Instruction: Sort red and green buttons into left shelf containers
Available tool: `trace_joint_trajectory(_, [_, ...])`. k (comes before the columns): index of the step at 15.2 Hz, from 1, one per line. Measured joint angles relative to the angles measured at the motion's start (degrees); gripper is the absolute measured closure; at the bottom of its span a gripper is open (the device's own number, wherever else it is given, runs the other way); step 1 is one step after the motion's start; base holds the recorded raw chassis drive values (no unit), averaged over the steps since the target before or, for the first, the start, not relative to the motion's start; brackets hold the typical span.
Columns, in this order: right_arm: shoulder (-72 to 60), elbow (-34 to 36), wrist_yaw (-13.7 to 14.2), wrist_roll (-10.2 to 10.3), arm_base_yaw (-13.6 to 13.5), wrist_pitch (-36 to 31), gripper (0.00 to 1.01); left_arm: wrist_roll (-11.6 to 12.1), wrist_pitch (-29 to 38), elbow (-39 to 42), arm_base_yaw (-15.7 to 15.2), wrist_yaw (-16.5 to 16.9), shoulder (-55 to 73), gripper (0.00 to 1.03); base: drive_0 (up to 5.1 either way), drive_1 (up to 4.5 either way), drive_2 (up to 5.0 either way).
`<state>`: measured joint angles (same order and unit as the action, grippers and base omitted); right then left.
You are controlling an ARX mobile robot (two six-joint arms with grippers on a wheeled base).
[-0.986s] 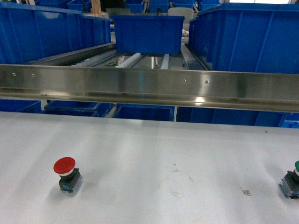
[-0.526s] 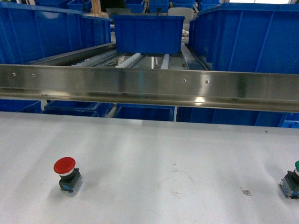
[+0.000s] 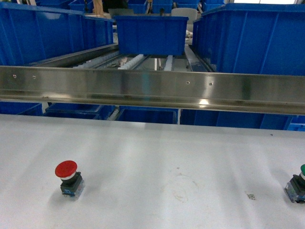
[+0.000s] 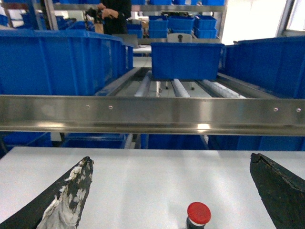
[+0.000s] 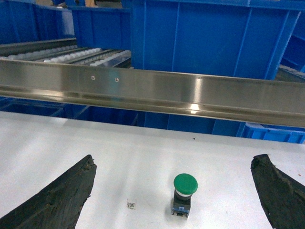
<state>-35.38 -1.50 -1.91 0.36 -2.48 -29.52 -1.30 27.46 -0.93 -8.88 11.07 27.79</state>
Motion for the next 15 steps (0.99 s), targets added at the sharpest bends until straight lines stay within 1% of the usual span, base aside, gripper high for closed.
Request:
trace_joint_trajectory(1, [-10.54, -2.14, 0.07, -0.61, -0.35, -7.58, 0.03, -0.17, 7.04, -1.14, 0.68, 0.76, 10.23, 0.05, 0.0, 0.0, 0.0])
trace_joint_trajectory(2, [-18.14, -4.59, 0.0, -0.96, -0.5, -12.46, 0.03, -0.17, 11.69, -3.8, 2.19, 0.98, 19.19, 0.05, 0.0, 0.0, 0.0])
trace_joint_trajectory(3, [-26.77, -8.17, -0.57, -1.44, -0.07, -16.15, 0.03, -0.09, 14.34, -6.88, 3.76, 0.94, 26.29, 0.05, 0.0, 0.0, 0.0])
trace_joint_trajectory(4, [-34.75, -12.17, -0.98, -1.99, 0.0, -16.96, 0.03, 0.33, 15.67, -10.93, 5.9, 0.81, 33.81, 0.05, 0.0, 0.0, 0.0])
trace_joint_trajectory(5, [-40.04, -14.82, -1.9, -1.97, 0.57, -16.02, 0.03, 0.74, 15.91, -14.25, 7.65, 0.28, 39.74, 0.05, 0.0, 0.0, 0.0])
trace_joint_trajectory(6, [-47.12, -18.38, -2.23, -2.21, 1.14, -14.03, 0.03, 1.2, 13.94, -17.64, 9.11, 0.28, 44.63, 0.05, 0.0, 0.0, 0.0])
trace_joint_trajectory(7, [-52.68, -22.38, -3.32, -2.12, 1.64, -9.73, 0.03, 1.88, 11.56, -21.79, 11.02, -0.55, 49.75, 0.05, 0.0, 0.0, 0.0])
trace_joint_trajectory(8, [-57.29, -26.64, -2.73, -2.58, 2.27, -6.8, 0.03, 2.58, 9.25, -26.58, 13.18, -0.66, 54.07, 0.05, 0.0, 0.0, 0.0])
trace_joint_trajectory(10, [-60.24, -31.06, -3.43, -2.54, 3.23, -4.79, 0.03, 3.37, 7.65, -31.5, 15.61, -1.16, 57.05, 0.05, 0.0, 0.0, 0.0])
trace_joint_trajectory(11, [-61.07, -33.16, -3.17, -2.56, 3.74, -4.35, 0.03, 3.41, 6.91, -33.79, 16.76, -1.11, 57.7, 0.05, 0.0, 0.0, 0.0])
trace_joint_trajectory(12, [-61.11, -33.68, -3.61, -2.4, 4.55, -5.92, 0.03, 3.41, 7.34, -34.71, 17.66, -1.46, 57.64, 0.05, 0.0, 0.0, 0.0])
trace_joint_trajectory(13, [-60.48, -34.01, -3.74, -1.84, 5.29, -4.94, 0.03, 3.41, 7.23, -34.88, 17.9, -1.42, 57.42, 0.05, 0.0, 0.0, 0.0])
trace_joint_trajectory(14, [-60.46, -33.99, -3.74, -1.66, 5.9, -4.79, 0.03, 3.41, 6.88, -34.84, 17.64, -1.62, 57.44, 0.05, 0.0, 0.0, 0.0])
trace_joint_trajectory(15, [-60.46, -33.99, -3.72, -1.6, 5.92, -4.76, 0.03, 3.41, 7.04, -34.84, 17.62, -1.62, 57.44, 0.05, 0.0, 0.0, 0.0])
